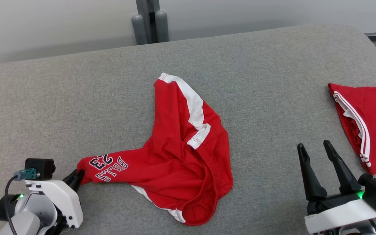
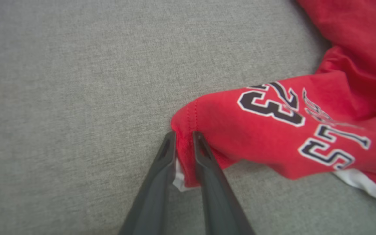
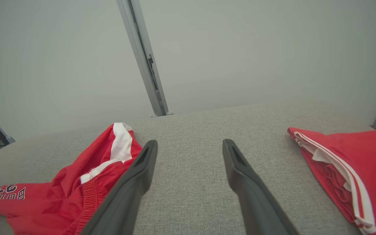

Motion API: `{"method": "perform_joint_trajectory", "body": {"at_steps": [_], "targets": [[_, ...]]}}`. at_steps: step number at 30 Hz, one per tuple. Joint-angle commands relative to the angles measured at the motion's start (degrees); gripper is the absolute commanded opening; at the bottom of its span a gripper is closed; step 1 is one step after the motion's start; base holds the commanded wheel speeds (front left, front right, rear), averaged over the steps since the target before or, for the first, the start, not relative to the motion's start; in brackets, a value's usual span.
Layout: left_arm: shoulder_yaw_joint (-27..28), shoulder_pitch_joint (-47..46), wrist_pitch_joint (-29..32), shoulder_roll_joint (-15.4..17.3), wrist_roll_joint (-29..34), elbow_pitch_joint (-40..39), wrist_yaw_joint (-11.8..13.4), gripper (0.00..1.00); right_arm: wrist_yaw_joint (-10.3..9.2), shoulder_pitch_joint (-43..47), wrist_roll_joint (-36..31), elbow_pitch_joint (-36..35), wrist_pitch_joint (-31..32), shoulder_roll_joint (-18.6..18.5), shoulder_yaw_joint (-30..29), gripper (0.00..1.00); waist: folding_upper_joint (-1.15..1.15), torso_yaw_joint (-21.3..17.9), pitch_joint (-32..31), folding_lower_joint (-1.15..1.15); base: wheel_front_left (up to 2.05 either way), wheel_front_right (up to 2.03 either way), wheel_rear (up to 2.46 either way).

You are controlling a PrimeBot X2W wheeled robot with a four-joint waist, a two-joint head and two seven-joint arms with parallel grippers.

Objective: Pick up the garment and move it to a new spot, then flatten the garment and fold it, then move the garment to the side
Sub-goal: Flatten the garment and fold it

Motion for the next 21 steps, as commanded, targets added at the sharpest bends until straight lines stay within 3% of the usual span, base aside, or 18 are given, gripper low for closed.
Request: {"method": "perform_joint_trajectory", "body": {"at_steps": [1, 4, 10, 15, 21], "targets": [[0.1, -1.1, -0.4, 0.1, -0.2, 0.5, -0.2, 0.00, 0.01, -0.3, 0.3, -0.1, -0.5, -0.3, -0.3, 1.00, 0.00, -0.1, 0.0, 0.00, 0.00, 0.00, 0.00], [0.0, -1.4, -1.0, 0.0, -0.4, 1.9, -1.5, 0.00, 0.01, -0.7, 0.6, 0.4, -0.9, -0.3, -0.5, 1.00, 0.00, -0.1, 0.1, 0.00, 0.00, 0.00, 0.00], [0.5, -0.9, -4.7, 2.1, 1.8, -2.2, -0.6, 0.00, 0.01, -0.7, 0.8, 0.8, -1.5, -0.3, -1.7, 1.00, 0.00, 0.6, -0.4, 0.00, 0.00, 0.00, 0.00], [0.3, 4.1, -2.5, 6.3, 3.4, -14.9, 2.8, 0.00, 0.01, 0.6, 0.8, 0.9, -2.0, -0.3, -3.6, 1.00, 0.00, 2.5, -1.4, 0.00, 0.00, 0.00, 0.00], [-0.1, 13.6, 5.1, 13.1, 4.2, -36.2, 9.5, 0.00, 0.01, 2.1, 0.6, 0.1, -1.6, -0.3, -5.7, 1.00, 0.00, 6.0, -1.8, 0.00, 0.00, 0.00, 0.00]]}}
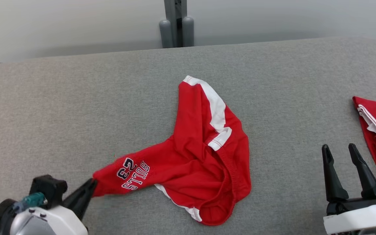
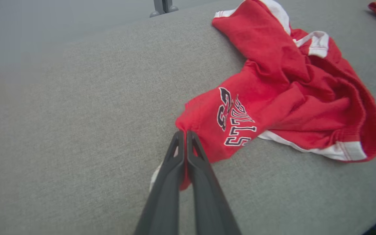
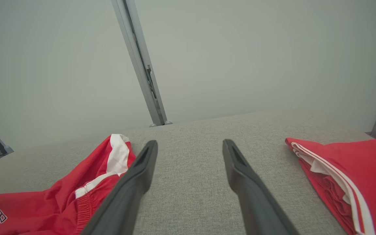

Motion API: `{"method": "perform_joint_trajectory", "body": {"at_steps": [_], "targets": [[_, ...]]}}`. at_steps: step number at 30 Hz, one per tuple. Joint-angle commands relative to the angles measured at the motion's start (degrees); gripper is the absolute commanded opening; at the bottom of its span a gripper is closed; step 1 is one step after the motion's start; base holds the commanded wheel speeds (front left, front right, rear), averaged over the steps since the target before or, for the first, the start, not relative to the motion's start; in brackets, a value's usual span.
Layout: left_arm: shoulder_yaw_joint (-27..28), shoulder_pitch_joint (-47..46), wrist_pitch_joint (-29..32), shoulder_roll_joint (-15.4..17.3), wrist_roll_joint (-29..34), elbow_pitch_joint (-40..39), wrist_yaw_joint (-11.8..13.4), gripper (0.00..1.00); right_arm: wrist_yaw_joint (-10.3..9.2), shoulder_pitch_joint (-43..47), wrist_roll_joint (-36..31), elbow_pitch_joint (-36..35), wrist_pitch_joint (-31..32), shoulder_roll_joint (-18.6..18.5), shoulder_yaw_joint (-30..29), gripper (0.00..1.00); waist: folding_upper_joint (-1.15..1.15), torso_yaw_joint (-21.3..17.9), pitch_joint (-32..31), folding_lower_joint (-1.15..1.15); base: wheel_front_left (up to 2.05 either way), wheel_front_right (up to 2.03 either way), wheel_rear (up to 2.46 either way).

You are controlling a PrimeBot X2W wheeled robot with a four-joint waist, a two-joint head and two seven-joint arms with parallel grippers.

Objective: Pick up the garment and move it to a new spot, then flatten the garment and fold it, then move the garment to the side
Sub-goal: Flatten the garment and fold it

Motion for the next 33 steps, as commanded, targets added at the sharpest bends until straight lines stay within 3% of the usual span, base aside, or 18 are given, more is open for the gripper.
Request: {"method": "perform_joint_trajectory", "body": {"at_steps": [1, 6, 10, 14, 16, 18, 23, 28, 33], "targets": [[-0.1, 2.5, 2.2, 1.9, 0.0, -5.9, 1.7, 0.00, 0.01, 1.0, -0.3, -0.5, 0.4, -0.3, -0.9, 1.00, 0.00, 2.0, -0.4, 0.00, 0.00, 0.00, 0.00], [-0.6, 7.5, 8.6, 6.8, 0.1, -20.6, 5.1, 0.00, 0.01, 1.6, -0.6, -1.2, 1.1, -0.3, -1.8, 1.00, 0.00, 3.9, -1.3, 0.00, 0.00, 0.00, 0.00], [0.6, 6.5, 10.9, 9.6, 1.3, -28.6, 5.9, 0.00, 0.01, 1.3, -0.4, -1.5, 1.4, -0.3, -1.7, 1.00, 0.00, 4.0, -1.8, 0.00, 0.00, 0.00, 0.00], [1.8, 3.3, 9.4, 8.6, 1.7, -30.2, 5.1, 0.00, 0.01, 0.7, 0.0, -1.5, 1.3, -0.4, -1.0, 1.00, 0.00, 3.1, -1.9, 0.00, 0.00, 0.00, 0.00], [2.5, 0.7, 7.1, 6.0, 0.8, -28.9, 4.3, 0.00, 0.01, 0.2, 0.2, -1.2, 1.2, -0.3, -0.1, 1.00, 0.00, 1.9, -2.0, 0.00, 0.00, 0.00, 0.00], [3.1, -2.3, 4.9, 4.6, 1.1, -25.3, 3.4, 0.00, 0.00, 0.1, 0.6, -1.0, 1.1, -0.4, 0.1, 1.00, 0.00, 0.6, -1.6, 0.00, 0.00, 0.00, 0.00], [4.0, -8.1, -2.8, -4.3, -2.1, -11.0, 1.1, 0.00, 0.01, -0.5, 1.2, -0.6, 0.3, -0.3, 1.3, 1.00, 0.00, -3.2, -0.5, 0.00, 0.00, 0.00, 0.00], [5.6, -12.9, -8.3, -9.5, -3.1, 8.1, 0.8, 0.00, 0.01, -1.7, 1.8, 0.3, -0.4, -0.3, 2.1, 1.00, 0.00, -6.5, 1.8, 0.00, 0.00, 0.00, 0.00], [5.7, -17.8, -13.4, -13.6, -3.1, 23.4, -1.1, 0.00, 0.01, -2.4, 2.1, 1.2, -1.4, -0.3, 2.2, 1.00, 0.00, -7.6, 3.7, 0.00, 0.00, 0.00, 0.00]]}}
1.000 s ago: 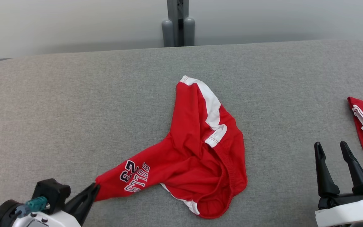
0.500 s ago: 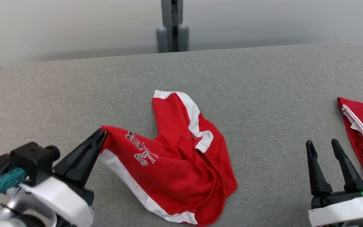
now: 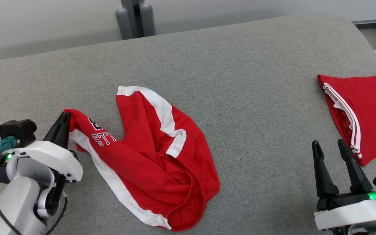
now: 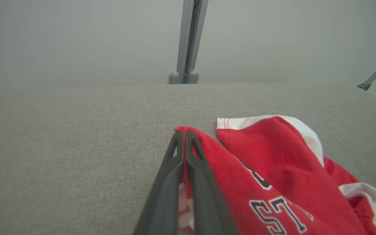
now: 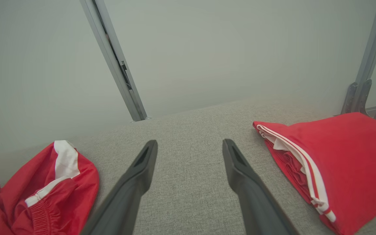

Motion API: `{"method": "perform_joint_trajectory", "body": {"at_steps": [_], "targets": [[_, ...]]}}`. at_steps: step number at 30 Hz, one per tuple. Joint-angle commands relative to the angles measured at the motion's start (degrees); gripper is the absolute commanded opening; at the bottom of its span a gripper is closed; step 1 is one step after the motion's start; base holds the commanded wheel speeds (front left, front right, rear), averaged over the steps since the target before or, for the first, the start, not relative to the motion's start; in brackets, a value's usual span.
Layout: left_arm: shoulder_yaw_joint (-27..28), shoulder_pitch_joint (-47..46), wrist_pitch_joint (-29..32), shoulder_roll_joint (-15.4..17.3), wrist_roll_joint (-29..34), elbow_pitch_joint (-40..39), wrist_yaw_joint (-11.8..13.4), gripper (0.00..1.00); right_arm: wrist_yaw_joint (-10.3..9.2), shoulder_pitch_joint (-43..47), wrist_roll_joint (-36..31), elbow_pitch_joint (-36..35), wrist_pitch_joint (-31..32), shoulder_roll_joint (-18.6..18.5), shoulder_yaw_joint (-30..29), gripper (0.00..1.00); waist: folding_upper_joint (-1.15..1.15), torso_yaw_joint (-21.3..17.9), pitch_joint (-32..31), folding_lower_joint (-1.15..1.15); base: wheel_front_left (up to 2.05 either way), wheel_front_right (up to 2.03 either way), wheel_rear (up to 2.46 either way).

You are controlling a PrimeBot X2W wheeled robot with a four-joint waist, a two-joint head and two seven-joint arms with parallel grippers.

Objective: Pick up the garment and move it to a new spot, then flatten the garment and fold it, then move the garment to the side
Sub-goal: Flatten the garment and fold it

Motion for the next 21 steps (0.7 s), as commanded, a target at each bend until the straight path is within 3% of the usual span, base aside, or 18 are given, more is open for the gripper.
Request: {"method": "perform_joint_trajectory", "body": {"at_steps": [1, 2, 3, 4, 5, 9, 13, 21], "targets": [[-0.2, -1.8, -0.9, -1.0, -0.4, 2.6, -1.2, 0.00, 0.01, -1.0, 0.3, 0.2, -0.5, -0.3, 0.0, 1.00, 0.00, -0.5, 1.0, 0.00, 0.00, 0.00, 0.00], [-0.5, -2.8, -1.3, -1.7, -0.5, 5.0, -2.1, 0.00, 0.01, -1.2, 0.3, 0.4, -0.7, -0.3, 0.0, 1.00, 0.00, -0.5, 1.3, 0.00, 0.00, 0.00, 0.00], [-0.9, -3.9, -1.9, -2.2, -0.3, 7.3, -2.9, 0.28, 0.01, -1.4, 0.4, 0.6, -0.8, -0.3, 0.1, 1.00, 0.00, -0.4, 1.5, 0.00, 0.00, 0.00, 0.00], [-1.3, -4.9, -2.6, -2.8, -0.1, 9.5, -3.7, 0.73, 0.01, -1.5, 0.4, 0.8, -0.9, -0.3, 0.2, 1.00, 0.00, -0.3, 1.5, 0.00, 0.00, 0.00, 0.00], [-1.8, -6.8, -4.9, -3.6, 1.0, 13.0, -4.8, 1.00, 0.01, -2.0, 0.4, 1.3, -1.0, -0.3, 0.5, 1.00, 0.00, 0.0, 1.7, 0.00, 0.00, 0.00, 0.00], [-0.2, -8.5, -11.5, -5.5, 0.7, 17.2, -5.9, 1.00, 0.01, -2.4, 0.1, 1.2, -1.7, -0.3, 0.5, 1.00, 0.00, 0.8, 1.5, 0.00, 0.00, 0.00, 0.00], [3.1, -7.9, -14.6, -6.0, 1.8, 16.2, -5.8, 1.00, 0.01, -2.6, -0.5, 0.5, -2.7, -0.3, 0.3, 1.00, 0.00, 2.1, 1.0, 0.00, 0.00, 0.00, 0.00], [12.5, 1.3, -14.8, -7.7, 13.2, -3.2, -3.5, 1.00, 0.01, -3.2, -3.4, -2.2, -3.5, -0.3, 2.2, 1.00, 0.00, 5.4, 0.2, 0.00, 0.00, 0.00, 0.00]]}}
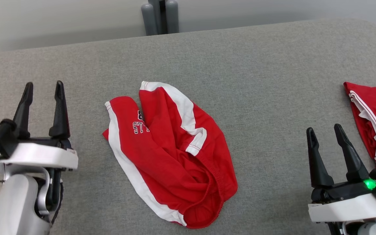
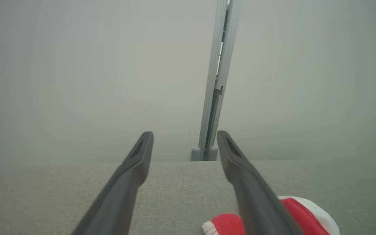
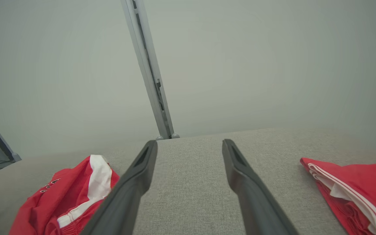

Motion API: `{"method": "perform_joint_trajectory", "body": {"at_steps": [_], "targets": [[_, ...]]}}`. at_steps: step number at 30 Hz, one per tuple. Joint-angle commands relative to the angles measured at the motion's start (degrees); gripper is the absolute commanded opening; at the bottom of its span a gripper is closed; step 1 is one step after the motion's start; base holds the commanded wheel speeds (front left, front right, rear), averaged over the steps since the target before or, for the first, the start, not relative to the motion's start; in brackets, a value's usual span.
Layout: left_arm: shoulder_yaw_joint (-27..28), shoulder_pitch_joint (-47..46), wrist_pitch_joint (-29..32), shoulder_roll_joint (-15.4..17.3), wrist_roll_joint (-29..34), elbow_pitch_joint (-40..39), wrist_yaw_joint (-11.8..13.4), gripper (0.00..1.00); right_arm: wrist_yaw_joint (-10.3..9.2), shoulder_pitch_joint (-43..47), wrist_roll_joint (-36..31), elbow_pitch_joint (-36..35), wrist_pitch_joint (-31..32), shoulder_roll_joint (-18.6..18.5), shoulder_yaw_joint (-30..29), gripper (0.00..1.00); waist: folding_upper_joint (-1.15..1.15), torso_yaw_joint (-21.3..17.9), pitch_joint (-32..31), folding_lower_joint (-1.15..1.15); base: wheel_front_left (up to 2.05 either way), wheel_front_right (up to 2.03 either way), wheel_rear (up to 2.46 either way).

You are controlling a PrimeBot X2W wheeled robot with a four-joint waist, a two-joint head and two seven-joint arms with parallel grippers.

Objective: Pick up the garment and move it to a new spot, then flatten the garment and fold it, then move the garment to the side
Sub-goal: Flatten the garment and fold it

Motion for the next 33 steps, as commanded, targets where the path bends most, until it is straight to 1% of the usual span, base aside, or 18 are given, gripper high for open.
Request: {"method": "perform_joint_trajectory", "body": {"at_steps": [1, 3, 4, 9, 13, 16, 23, 33], "targets": [[0.9, 2.2, -0.2, -0.2, 2.1, -3.0, 0.7, 1.00, 0.01, -0.4, -1.1, -0.6, -0.3, -0.3, 0.5, 1.00, 0.00, 0.9, -0.6, 0.00, 0.00, 0.00, 0.00], [1.4, 5.6, -0.2, -0.4, 4.5, -6.7, 1.4, 1.00, 0.01, 0.0, -1.7, -0.9, -0.3, -0.4, 1.0, 1.00, 0.00, 1.5, -1.1, 0.00, 0.00, 0.00, 0.00], [1.4, 5.6, -0.2, -0.4, 4.5, -6.7, 1.4, 1.00, 0.01, 0.0, -1.7, -0.9, -0.3, -0.4, 1.0, 1.00, 0.00, 1.5, -1.1, 0.00, 0.00, 0.00, 0.00], [0.9, 13.2, -0.2, -0.8, 7.5, -14.2, 3.9, 1.00, 0.01, 1.6, -3.3, -1.2, 0.2, -0.4, 1.9, 1.00, 0.00, 2.6, -2.8, 0.00, 0.00, 0.00, 0.00], [-0.7, 18.5, 0.9, -1.0, 9.1, -17.9, 5.9, 1.00, 0.01, 2.9, -3.5, -0.8, 0.5, -0.4, 2.0, 1.00, 0.00, 2.8, -4.5, 0.00, 0.00, 0.00, 0.00], [-1.9, 21.3, 2.5, -1.0, 10.0, -19.1, 7.1, 1.00, 0.01, 4.1, -3.7, -0.4, 1.0, -0.4, 1.9, 1.00, 0.00, 2.9, -5.9, 0.00, 0.00, 0.00, 0.00], [-4.1, 24.6, 4.6, -1.8, 9.7, -18.2, 7.6, 1.00, 0.01, 6.7, -3.3, 0.1, 2.1, -0.4, 1.3, 1.00, 0.00, 2.3, -9.2, 0.00, 0.00, 0.00, 0.00], [-4.3, 24.8, 5.6, -1.0, 9.1, -17.0, 7.3, 1.00, 0.01, 8.2, -2.5, 0.1, 2.9, -0.4, 1.2, 1.00, 0.00, 2.0, -10.7, 0.00, 0.00, 0.00, 0.00]]}}
